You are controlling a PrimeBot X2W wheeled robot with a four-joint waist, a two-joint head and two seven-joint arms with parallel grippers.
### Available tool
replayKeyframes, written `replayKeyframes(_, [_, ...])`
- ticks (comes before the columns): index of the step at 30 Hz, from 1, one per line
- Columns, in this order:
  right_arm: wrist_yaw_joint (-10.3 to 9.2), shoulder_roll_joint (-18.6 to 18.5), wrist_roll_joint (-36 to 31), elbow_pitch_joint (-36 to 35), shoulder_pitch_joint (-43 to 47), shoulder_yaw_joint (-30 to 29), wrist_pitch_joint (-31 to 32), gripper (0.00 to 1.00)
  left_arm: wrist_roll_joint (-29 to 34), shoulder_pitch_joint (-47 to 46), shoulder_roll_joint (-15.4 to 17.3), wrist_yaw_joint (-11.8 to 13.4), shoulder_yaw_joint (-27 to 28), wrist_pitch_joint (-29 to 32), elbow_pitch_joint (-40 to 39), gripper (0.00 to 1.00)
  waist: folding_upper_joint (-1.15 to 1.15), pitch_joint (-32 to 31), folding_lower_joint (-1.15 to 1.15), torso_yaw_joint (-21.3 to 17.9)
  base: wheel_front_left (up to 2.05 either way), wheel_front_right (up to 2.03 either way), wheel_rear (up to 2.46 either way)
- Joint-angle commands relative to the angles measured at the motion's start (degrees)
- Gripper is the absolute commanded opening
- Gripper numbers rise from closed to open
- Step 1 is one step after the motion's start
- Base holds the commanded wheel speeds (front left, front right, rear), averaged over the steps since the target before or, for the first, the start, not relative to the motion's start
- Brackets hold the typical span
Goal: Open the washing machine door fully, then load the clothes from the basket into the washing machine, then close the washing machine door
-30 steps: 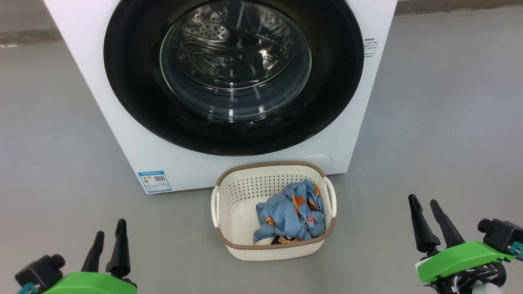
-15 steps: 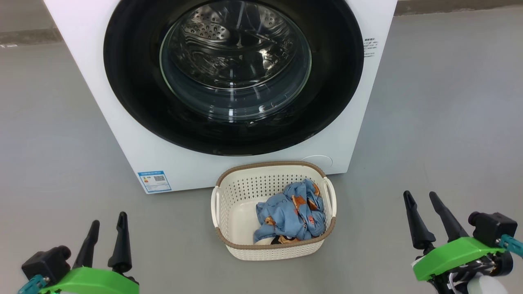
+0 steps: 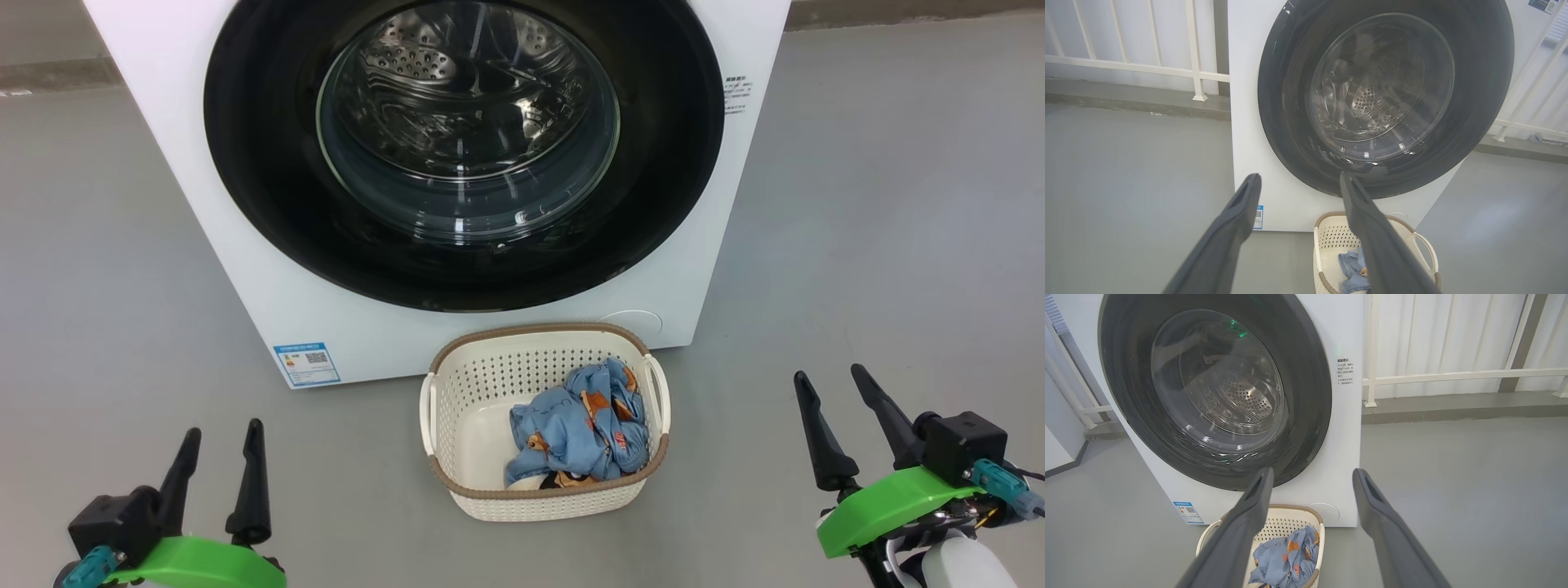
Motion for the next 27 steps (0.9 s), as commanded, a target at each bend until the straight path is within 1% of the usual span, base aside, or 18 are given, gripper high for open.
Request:
replayKeyframes(1, [0.08,-0.9,-1.7,-1.5,-2.2,1.5,-0.9,1.0,1.4,-2.4,1.4,-0.1,1.5,-0.8,-1.6,1.0,0.0,0.0,0.0,-0.1,0.0,0.0,0.0])
replayKeyframes(6, [0.08,-1.1,-4.6,-1.5,-2.5,1.7,-1.7,1.0,3.3,-2.6,1.3,-0.1,2.2,-1.6,-1.2,1.0,0.0,0.0,0.0,-0.2,0.0,0.0,0.0])
replayKeyframes(12, [0.09,-1.4,-8.4,-1.6,-2.8,1.8,-2.7,1.0,8.3,-3.2,1.1,-0.2,3.2,-2.6,-0.9,1.0,0.0,-0.1,0.0,-0.1,0.0,0.0,0.0])
replayKeyframes(27, [0.09,-0.7,-5.9,-0.9,-2.5,1.0,-2.7,1.0,9.1,-3.5,1.5,-0.2,2.8,-2.6,-0.9,1.0,0.0,-0.1,0.0,0.3,0.0,0.0,0.0])
